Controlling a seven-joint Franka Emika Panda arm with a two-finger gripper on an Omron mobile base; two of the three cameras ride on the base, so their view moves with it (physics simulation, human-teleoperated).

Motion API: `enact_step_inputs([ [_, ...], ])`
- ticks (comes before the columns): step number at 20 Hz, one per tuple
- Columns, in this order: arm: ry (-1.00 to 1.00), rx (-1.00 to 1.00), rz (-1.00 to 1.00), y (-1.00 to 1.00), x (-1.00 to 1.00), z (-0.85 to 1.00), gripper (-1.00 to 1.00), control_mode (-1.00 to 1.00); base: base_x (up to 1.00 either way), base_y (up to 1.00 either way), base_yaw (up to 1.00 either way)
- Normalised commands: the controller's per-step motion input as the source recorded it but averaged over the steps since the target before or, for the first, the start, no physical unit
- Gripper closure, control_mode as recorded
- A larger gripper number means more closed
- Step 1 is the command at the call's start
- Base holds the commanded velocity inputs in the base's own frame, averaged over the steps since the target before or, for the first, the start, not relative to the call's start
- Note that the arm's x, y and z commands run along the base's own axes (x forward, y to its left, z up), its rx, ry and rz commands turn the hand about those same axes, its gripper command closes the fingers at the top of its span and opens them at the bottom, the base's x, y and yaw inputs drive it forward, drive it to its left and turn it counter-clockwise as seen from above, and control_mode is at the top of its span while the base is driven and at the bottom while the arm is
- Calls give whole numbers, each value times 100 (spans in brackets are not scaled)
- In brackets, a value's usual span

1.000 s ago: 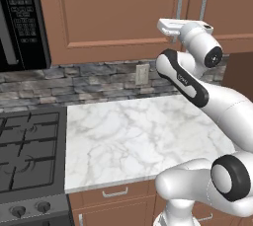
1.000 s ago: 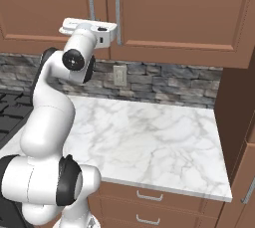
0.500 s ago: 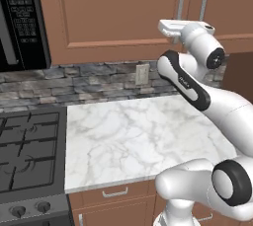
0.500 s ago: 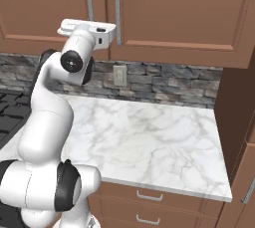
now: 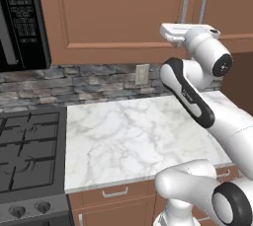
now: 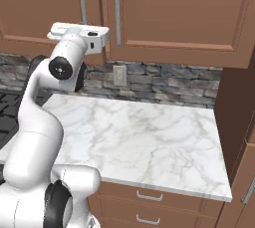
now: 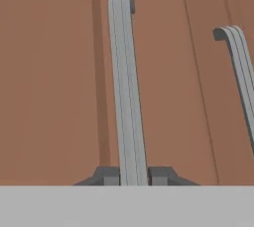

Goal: Get the candle and the beer from the cabinet and move them to the dining counter.

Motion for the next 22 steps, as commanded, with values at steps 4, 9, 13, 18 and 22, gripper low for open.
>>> enact_step_inputs([
  [4, 2, 0, 0, 30, -40, -6, 100, -100, 0, 0, 0],
  [9, 5, 0, 0, 36, -47, -11, 100, -100, 0, 0, 0],
  [13, 4, 0, 0, 37, -49, -7, 100, -100, 0, 0, 0],
  [18, 3, 0, 0, 42, -42, -10, 100, -100, 0, 0, 0],
  [22, 4, 0, 0, 43, -24, -9, 100, -100, 0, 0, 0],
])
